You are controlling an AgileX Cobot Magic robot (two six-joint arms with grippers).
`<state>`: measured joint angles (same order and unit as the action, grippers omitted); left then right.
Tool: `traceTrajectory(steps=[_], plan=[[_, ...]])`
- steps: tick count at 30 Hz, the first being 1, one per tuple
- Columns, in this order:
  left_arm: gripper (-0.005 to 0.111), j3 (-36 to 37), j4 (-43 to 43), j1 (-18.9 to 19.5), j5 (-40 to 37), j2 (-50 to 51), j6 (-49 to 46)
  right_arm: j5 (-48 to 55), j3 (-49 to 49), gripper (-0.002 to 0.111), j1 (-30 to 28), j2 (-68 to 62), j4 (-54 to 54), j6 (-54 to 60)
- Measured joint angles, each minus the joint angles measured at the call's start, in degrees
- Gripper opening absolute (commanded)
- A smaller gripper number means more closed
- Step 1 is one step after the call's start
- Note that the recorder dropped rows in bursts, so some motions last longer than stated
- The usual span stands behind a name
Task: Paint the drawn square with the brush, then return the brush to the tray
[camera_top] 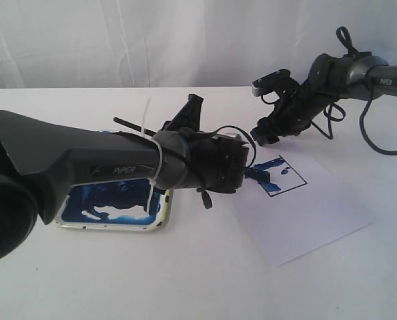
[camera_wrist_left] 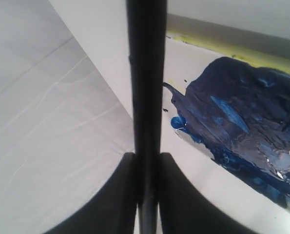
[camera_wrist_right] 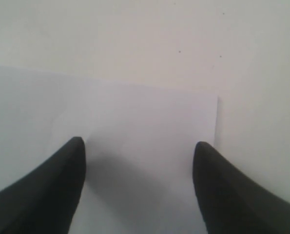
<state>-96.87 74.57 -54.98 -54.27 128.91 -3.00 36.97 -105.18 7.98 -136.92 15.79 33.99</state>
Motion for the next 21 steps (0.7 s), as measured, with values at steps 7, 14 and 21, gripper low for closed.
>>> traceTrajectory(steps=[7, 14, 21], plan=[[0.000, 0.0, 2.8, 1.0, -0.5, 1.7, 1.6, 0.0, 0.0, 0.060, 0.0, 0.0, 0.0, 0.0], [0.000, 0.0, 9.1, 1.0, -2.4, 2.5, 4.9, 0.0, 0.0, 0.060, 0.0, 0.0, 0.0, 0.0], [0.000, 0.0, 10.2, 1.0, -3.1, 2.5, 5.3, 0.0, 0.0, 0.060, 0.0, 0.0, 0.0, 0.0]])
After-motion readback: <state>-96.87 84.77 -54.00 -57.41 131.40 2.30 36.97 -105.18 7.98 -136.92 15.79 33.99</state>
